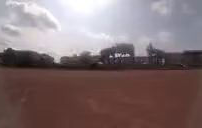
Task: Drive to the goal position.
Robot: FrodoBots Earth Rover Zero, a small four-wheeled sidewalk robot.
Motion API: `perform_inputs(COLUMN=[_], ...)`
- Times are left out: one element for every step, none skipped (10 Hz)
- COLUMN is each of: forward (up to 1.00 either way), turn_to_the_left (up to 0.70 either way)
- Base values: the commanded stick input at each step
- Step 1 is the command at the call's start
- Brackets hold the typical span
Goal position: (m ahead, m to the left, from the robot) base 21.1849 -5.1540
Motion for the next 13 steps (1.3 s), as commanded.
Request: perform_inputs(forward=[0.70, 0.70, 0.70, 0.70, 0.70, 0.70, 0.70, 0.70, 0.70, 0.70, 0.70, 0.70, 0.70], turn_to_the_left=[0.00, 0.00, 0.00, 0.00, 0.00, 0.00, 0.00, 0.00, 0.00, 0.00, 0.00, 0.00, 0.00])
